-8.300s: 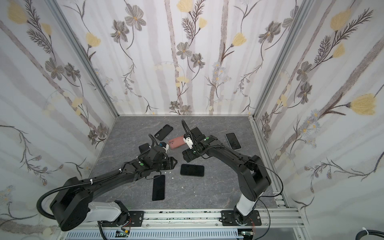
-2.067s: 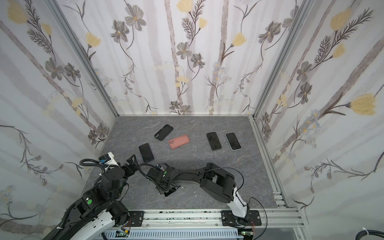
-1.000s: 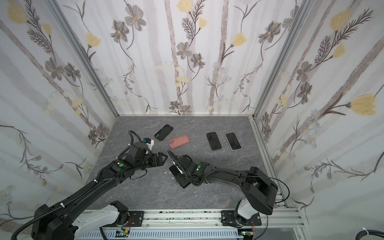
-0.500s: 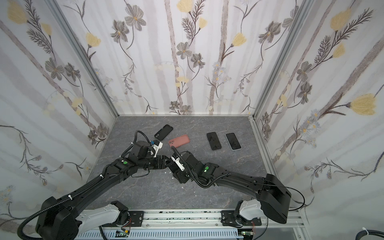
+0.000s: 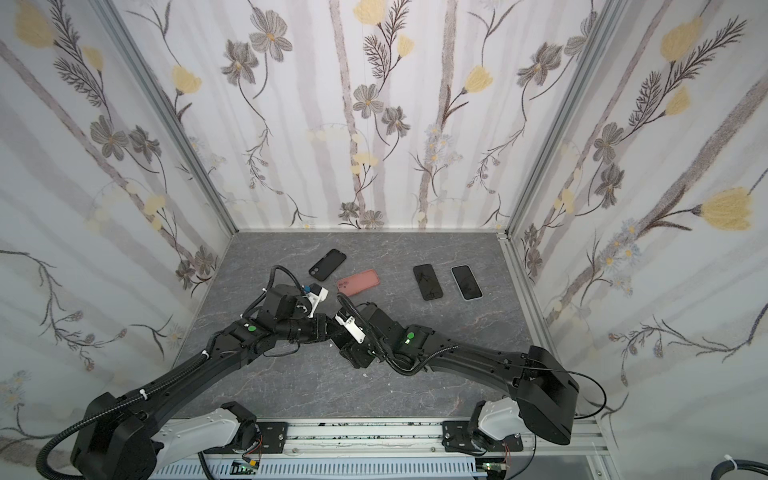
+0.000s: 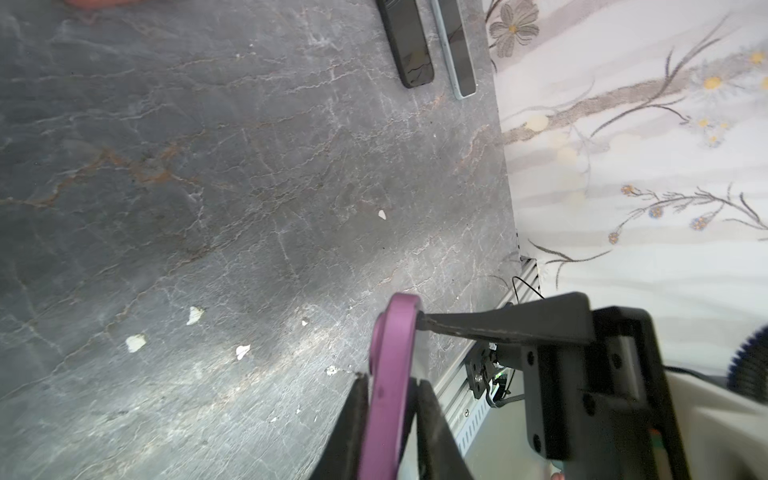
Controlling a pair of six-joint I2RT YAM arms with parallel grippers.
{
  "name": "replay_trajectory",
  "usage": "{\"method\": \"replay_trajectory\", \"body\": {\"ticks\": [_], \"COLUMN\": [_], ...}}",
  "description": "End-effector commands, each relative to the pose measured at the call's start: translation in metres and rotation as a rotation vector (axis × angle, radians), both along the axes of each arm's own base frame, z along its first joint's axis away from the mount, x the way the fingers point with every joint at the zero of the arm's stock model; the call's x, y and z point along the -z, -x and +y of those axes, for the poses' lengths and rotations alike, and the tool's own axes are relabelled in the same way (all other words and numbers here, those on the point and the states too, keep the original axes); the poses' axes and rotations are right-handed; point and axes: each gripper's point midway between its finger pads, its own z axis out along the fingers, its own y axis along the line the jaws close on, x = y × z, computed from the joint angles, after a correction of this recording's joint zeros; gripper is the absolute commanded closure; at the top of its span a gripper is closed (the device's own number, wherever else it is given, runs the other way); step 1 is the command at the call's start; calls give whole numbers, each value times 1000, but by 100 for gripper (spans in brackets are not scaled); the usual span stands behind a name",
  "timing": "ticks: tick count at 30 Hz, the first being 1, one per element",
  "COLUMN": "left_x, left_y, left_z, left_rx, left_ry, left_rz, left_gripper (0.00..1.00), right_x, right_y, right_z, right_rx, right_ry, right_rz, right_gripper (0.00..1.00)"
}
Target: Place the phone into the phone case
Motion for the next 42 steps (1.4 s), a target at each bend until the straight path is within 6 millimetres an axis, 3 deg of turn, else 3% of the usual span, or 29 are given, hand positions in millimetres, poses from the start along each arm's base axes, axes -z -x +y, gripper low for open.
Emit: {"method": "replay_trajectory", "body": {"ticks": [1, 6, 9, 11, 12, 18, 22, 26, 29, 34, 39, 42], "left_x": [-6, -9, -20, -34, -45, -107, -142, -180, -207, -237, -256, -268], "left_y": [-7, -14, -24, -33, -37, -56, -55, -44, -33, -20, -9, 1], "left_z": [1, 7, 14, 21, 25, 58, 83, 99, 107, 120, 117, 114], "left_rx": [-34, -88, -159, -220, -252, -459, -587, -649, -674, -713, -675, -637], "left_ry": [10, -10, -18, -22, -20, -19, 21, 115, 227, 336, 421, 511], "left_rz": [-24, -40, -74, -117, -145, -308, -410, -520, -609, -715, -777, -809], "left_gripper": [100, 100, 100, 100, 100, 100, 100, 100, 100, 100, 100, 100], "right_x": [-22, -36, -49, -64, -74, -152, -204, -242, -261, -290, -285, -289], "right_y": [-5, -14, -24, -30, -34, -52, -53, -43, -38, -5, 1, 5], "right_z": [17, 22, 25, 28, 29, 23, 15, 2, -15, -35, -20, -15], "right_rx": [-12, 34, 94, 128, 148, 267, 258, 225, 252, 79, -3, -33], "right_ry": [-95, -145, -189, -226, -251, -483, -633, -829, -975, -1158, -1056, -1047], "right_rz": [-39, -61, -69, -82, -91, -161, -198, -226, -187, -211, -174, -159], "right_gripper": [48, 46, 28, 1, 0, 0, 0, 1, 0, 0, 16, 19]}}
